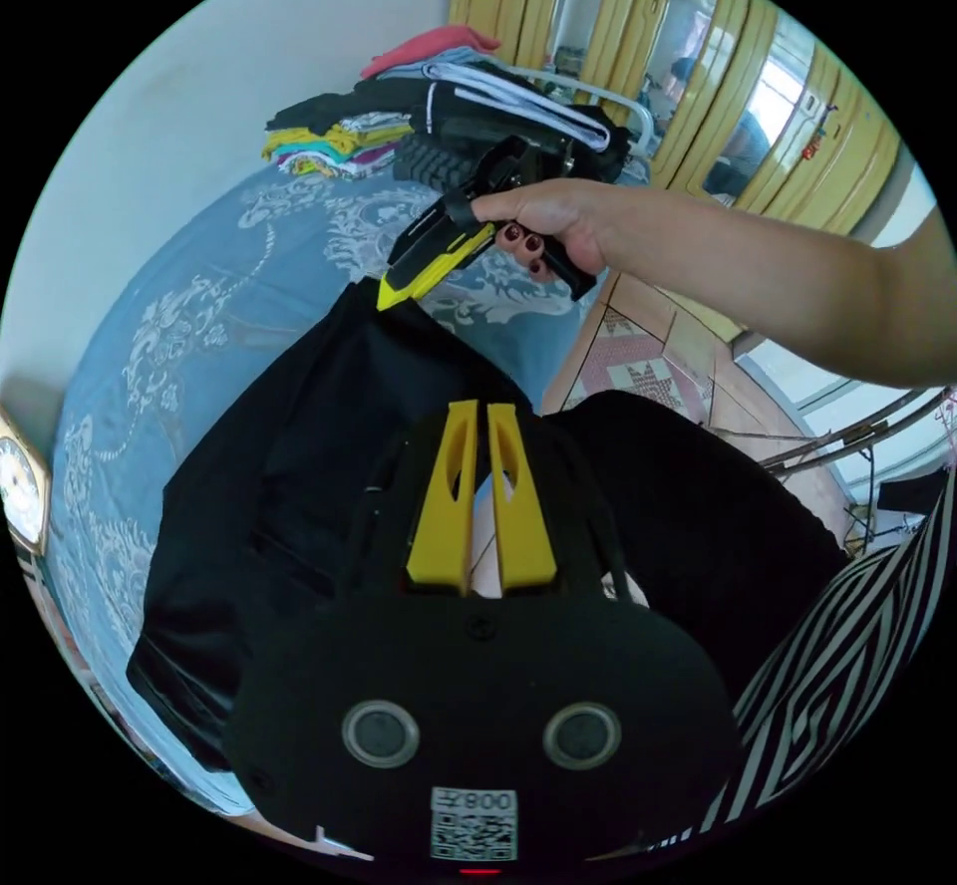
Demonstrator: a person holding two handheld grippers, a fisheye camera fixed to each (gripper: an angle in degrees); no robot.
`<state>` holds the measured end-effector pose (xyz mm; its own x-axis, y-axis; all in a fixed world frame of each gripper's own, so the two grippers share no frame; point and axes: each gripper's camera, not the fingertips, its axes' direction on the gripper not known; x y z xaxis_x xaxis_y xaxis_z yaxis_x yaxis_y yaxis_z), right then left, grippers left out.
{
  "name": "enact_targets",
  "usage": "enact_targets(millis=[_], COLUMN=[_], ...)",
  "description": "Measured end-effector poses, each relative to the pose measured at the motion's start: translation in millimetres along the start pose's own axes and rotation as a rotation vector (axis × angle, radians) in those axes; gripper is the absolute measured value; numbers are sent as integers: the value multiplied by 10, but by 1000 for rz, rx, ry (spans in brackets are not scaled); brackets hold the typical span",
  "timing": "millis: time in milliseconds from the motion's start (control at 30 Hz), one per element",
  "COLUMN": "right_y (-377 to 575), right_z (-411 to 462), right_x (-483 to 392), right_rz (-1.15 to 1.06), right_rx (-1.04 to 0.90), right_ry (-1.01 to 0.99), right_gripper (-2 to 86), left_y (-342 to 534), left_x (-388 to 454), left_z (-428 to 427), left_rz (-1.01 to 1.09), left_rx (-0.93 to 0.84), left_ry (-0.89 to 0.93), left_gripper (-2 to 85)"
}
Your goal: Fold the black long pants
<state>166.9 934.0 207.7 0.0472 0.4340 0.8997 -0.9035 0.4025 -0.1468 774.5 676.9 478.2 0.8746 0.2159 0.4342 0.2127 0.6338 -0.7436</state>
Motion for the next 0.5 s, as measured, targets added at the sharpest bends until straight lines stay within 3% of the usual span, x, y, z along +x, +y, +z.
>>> enact_targets(millis=[167,300,500], right_y=[150,371,761], right_z=[-106,-196,418], right_x=[89,-130,-1053], right_rz=[22,-36,-316], right_rx=[55,91,-74], right_ry=[-49,10,130], right_gripper=[29,43,69], left_y=[50,300,394], left_x=[-173,-696,-1378], left_z=[-137,-290,-206], left_rz=[-82,-327,-545], left_rx=[3,-7,11], left_ry=[52,-8,40], left_gripper=[79,103,102])
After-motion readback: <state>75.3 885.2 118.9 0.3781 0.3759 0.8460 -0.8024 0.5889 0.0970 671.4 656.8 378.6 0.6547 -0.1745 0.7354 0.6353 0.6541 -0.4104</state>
